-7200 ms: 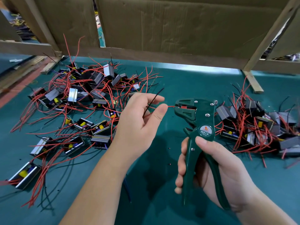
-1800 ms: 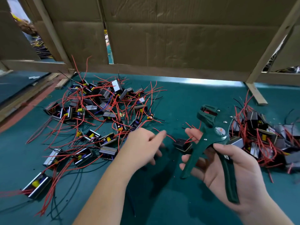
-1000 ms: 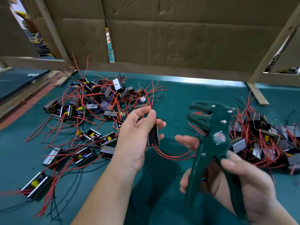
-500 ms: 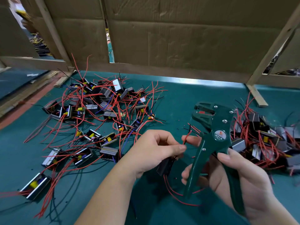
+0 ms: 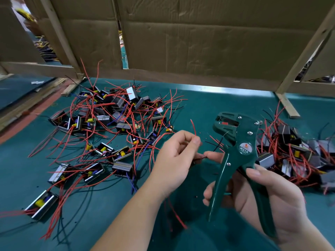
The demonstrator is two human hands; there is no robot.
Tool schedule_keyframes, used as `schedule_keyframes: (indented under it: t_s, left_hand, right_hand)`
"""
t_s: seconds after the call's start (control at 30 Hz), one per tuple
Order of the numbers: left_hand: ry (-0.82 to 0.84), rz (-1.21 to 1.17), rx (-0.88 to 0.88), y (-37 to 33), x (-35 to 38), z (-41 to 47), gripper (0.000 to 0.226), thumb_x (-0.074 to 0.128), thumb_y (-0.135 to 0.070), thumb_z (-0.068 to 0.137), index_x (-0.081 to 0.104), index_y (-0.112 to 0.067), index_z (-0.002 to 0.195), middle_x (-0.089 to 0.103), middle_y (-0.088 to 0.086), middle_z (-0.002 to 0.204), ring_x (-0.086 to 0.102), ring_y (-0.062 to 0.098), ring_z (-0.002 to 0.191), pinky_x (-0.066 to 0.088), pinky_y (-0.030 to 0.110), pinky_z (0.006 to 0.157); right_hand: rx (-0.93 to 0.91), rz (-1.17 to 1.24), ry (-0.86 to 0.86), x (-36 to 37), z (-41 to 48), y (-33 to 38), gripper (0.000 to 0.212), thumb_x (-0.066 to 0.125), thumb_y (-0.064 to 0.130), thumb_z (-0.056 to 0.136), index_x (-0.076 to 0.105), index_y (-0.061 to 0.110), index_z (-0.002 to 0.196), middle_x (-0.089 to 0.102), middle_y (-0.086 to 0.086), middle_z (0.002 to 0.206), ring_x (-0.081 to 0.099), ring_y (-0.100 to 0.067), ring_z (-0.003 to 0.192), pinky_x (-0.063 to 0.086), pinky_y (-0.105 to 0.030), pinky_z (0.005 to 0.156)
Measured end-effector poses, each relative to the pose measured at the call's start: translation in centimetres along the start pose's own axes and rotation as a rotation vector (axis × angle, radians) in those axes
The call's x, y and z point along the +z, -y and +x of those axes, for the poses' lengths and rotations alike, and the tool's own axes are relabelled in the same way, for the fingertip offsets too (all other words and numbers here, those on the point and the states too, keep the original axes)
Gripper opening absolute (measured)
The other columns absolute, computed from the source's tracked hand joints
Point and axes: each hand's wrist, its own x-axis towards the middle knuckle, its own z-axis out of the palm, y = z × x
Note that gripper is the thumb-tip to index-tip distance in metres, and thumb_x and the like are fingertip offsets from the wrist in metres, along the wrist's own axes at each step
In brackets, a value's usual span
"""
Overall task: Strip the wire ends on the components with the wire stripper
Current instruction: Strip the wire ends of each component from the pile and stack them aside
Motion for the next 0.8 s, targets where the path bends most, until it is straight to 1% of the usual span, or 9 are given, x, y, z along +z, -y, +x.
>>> schedule_keyframes:
  t_s: [0.07,0.17,0.23,0.3,0.43,0.53,0.6,0.67,0.8]
  left_hand:
    - [-0.048,-0.001,0.095,0.1,0.1,0.0,0.022,0.051,-0.02,0.099,0.059,-0.014,0.079,0.056,-0.012,0.056,0.057,0.008,0.053,0.043,0.01,0.054]
    - [-0.081,0.029,0.206,0.1,-0.4,0.2,0.019,0.057,-0.028,0.092,0.069,-0.024,0.078,0.065,-0.009,0.072,0.058,0.011,0.052,0.044,0.017,0.056]
    - [-0.047,0.028,0.234,-0.1,-1.0,0.3,0.017,0.06,-0.027,0.087,0.076,-0.033,0.086,0.07,-0.008,0.078,0.055,0.009,0.049,0.044,0.015,0.053]
    - [-0.001,0.027,0.246,-0.3,-1.7,0.3,0.023,0.062,-0.022,0.086,0.075,-0.037,0.096,0.072,-0.005,0.076,0.051,0.008,0.046,0.043,0.015,0.05]
    - [-0.02,0.099,0.274,-0.7,-2.6,0.4,0.02,0.063,-0.02,0.085,0.076,-0.032,0.094,0.069,-0.001,0.069,0.047,0.006,0.045,0.041,0.014,0.049]
    - [-0.054,0.134,0.286,-0.9,-2.8,0.3,0.011,0.066,-0.023,0.083,0.077,-0.026,0.083,0.061,-0.01,0.056,0.043,0.005,0.046,0.036,0.013,0.047]
    - [-0.06,0.127,0.289,-1.0,-3.0,0.3,0.009,0.068,-0.023,0.081,0.077,-0.022,0.078,0.056,-0.011,0.051,0.039,0.005,0.046,0.034,0.014,0.045]
    - [-0.042,0.12,0.294,-1.2,-3.0,0.2,0.01,0.07,-0.018,0.081,0.077,-0.021,0.074,0.053,-0.012,0.047,0.037,0.001,0.044,0.032,0.012,0.044]
    - [0.016,0.099,0.3,-1.6,-3.1,-0.1,0.015,0.066,0.003,0.084,0.071,-0.01,0.078,0.053,-0.019,0.043,0.046,-0.007,0.041,0.032,0.001,0.047]
  right_hand:
    - [0.011,0.005,0.023,0.1,-0.1,-0.1,0.072,0.082,0.025,0.061,0.058,-0.01,0.119,0.06,-0.033,0.101,0.061,-0.051,0.073,0.049,-0.06,0.067]
    - [0.051,-0.038,0.002,0.1,-0.1,-0.3,0.072,0.085,0.026,0.057,0.061,-0.006,0.117,0.061,-0.03,0.115,0.062,-0.05,0.072,0.05,-0.059,0.067]
    - [0.082,-0.068,-0.059,-0.1,0.0,-0.4,0.073,0.088,0.029,0.051,0.065,-0.002,0.114,0.062,-0.031,0.115,0.063,-0.049,0.071,0.052,-0.057,0.067]
    - [0.115,-0.051,-0.114,-0.3,0.2,-0.3,0.076,0.089,0.032,0.047,0.066,-0.001,0.112,0.063,-0.033,0.107,0.064,-0.047,0.072,0.054,-0.055,0.067]
    - [0.141,-0.032,-0.059,-0.5,0.0,0.0,0.075,0.085,0.035,0.055,0.064,-0.002,0.116,0.062,-0.028,0.09,0.063,-0.046,0.074,0.054,-0.055,0.07]
    - [0.163,-0.043,0.03,-0.4,-0.3,0.0,0.071,0.082,0.034,0.062,0.06,-0.004,0.119,0.061,-0.027,0.088,0.062,-0.047,0.075,0.052,-0.055,0.069]
    - [0.177,-0.055,0.069,-0.3,-0.4,-0.1,0.07,0.08,0.034,0.065,0.059,-0.005,0.119,0.061,-0.026,0.088,0.062,-0.047,0.075,0.051,-0.054,0.069]
    - [0.189,-0.081,0.101,-0.3,-0.4,-0.1,0.068,0.079,0.035,0.068,0.059,-0.004,0.119,0.062,-0.025,0.088,0.061,-0.046,0.075,0.05,-0.053,0.069]
    - [0.218,-0.118,0.136,-0.4,-0.6,-0.2,0.065,0.079,0.04,0.069,0.061,-0.003,0.114,0.062,-0.025,0.086,0.062,-0.045,0.075,0.051,-0.052,0.069]
